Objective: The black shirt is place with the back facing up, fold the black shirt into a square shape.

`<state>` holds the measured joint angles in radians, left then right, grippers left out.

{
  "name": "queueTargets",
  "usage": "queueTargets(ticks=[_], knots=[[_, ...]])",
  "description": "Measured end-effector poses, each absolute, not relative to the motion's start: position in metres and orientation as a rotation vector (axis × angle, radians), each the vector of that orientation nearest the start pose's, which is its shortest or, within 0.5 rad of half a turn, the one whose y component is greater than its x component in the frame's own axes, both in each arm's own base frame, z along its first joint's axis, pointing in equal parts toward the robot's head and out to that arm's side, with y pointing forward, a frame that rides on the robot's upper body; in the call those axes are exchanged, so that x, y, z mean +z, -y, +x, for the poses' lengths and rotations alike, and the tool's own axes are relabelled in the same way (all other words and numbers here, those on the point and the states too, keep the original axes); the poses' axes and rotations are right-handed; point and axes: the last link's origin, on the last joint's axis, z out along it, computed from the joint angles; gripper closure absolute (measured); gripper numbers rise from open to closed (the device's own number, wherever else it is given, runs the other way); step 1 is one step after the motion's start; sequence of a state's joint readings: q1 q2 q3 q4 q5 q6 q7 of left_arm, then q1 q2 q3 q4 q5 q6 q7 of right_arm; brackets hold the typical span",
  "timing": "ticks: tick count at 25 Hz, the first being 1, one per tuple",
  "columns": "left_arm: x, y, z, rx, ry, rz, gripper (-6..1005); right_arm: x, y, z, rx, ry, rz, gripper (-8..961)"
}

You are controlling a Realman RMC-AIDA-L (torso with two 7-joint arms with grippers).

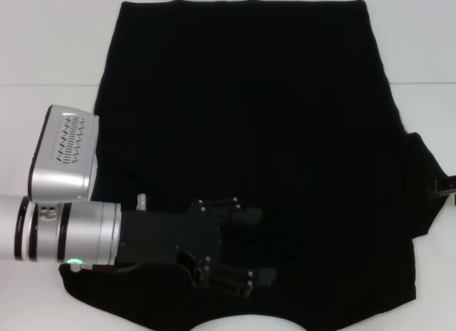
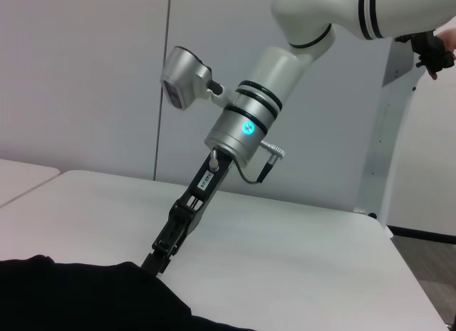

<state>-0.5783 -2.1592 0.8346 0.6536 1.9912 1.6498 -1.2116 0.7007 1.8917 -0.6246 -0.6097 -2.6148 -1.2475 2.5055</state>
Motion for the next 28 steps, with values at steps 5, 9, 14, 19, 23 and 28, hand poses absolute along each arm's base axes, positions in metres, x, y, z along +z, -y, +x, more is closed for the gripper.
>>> queueTargets(ticks=[5, 9, 14, 19, 23, 28], knots=[[-0.047, -0.311, -0.214, -0.784, 0.257, -2.979, 50, 0.063, -0.395, 0.332, 0.006, -1.715, -1.974, 237], [-0.046, -0.311, -0.214, -0.785, 0.258, -2.977, 50, 0.057, -0.397, 0.329, -0.001, -1.704, -1.986, 395], [-0.046, -0.312, -0.215, -0.777, 0.260, -2.972, 51, 0.055, -0.398, 0.326, 0.002, -1.699, -1.991, 639], [-0.046, -0.312, -0.215, -0.776, 0.261, -2.970, 51, 0.058, -0.398, 0.328, 0.010, -1.693, -1.979, 774], [-0.046, -0.312, -0.215, -0.786, 0.265, -2.961, 52, 0.064, -0.396, 0.333, 0.007, -1.693, -1.962, 859], [-0.045, -0.311, -0.216, -0.796, 0.281, -2.953, 52, 0.076, -0.393, 0.341, 0.003, -1.681, -1.933, 934]])
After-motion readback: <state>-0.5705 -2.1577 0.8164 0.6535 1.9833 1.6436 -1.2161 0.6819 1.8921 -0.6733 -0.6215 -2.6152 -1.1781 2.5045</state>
